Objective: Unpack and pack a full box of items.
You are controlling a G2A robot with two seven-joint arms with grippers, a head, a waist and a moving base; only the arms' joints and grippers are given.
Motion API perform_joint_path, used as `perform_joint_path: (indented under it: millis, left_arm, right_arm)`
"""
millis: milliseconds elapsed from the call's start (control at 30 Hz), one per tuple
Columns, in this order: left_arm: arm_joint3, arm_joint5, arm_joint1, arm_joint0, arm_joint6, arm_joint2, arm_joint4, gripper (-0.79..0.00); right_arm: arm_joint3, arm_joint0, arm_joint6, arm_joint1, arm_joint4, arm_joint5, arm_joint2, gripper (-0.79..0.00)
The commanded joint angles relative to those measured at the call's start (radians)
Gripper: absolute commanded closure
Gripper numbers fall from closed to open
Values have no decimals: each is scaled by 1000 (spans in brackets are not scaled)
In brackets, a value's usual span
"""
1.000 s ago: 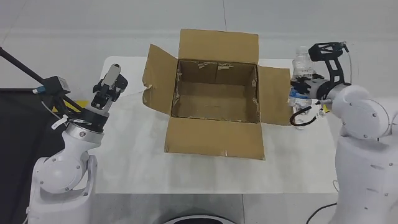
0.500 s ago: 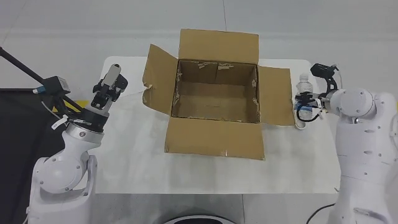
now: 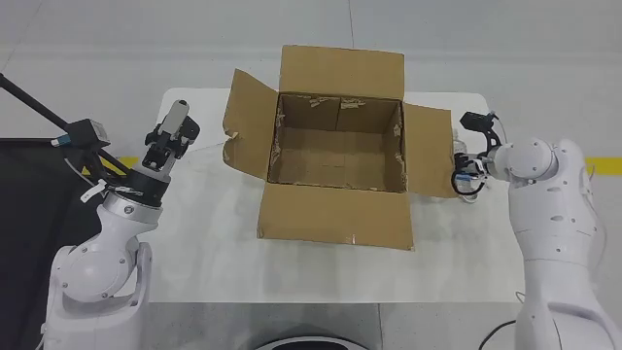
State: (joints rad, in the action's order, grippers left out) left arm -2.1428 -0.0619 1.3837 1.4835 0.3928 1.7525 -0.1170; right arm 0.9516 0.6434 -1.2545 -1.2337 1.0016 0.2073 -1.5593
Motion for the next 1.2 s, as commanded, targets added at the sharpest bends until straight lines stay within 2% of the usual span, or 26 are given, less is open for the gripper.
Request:
perform_joint_path:
  millis: [0,267,300,467,500,833,900,1167]
  left_arm:
    - [0,0,0,0,0,0,0,-785]
    - [0,0,0,0,0,0,0,-785]
    - [0,0,0,0,0,0,0,-785]
    - [0,0,0,0,0,0,0,-785]
    - [0,0,0,0,0,0,0,-785]
    - [0,0,0,0,0,0,0,-785]
    - [0,0,0,0,0,0,0,-785]
    - [0,0,0,0,0,0,0,-785]
  right_arm:
    - [-16,-5,10,2,-4,1,5,-259]
    - [-23,-12,9,12,-20,-2,21,-382]
    - [-21,-12,7,13,-22,-2,23,-440]
    - [-4,-7,-3,19,-18,-24,37,-520]
    - [-2,-6,-3,20,-19,-26,39,-576]
    - [11,0,-2,30,-27,-46,60,-686]
    - [16,1,2,32,-29,-50,62,-754]
    - [131,43,-1,56,-38,-89,10,-785]
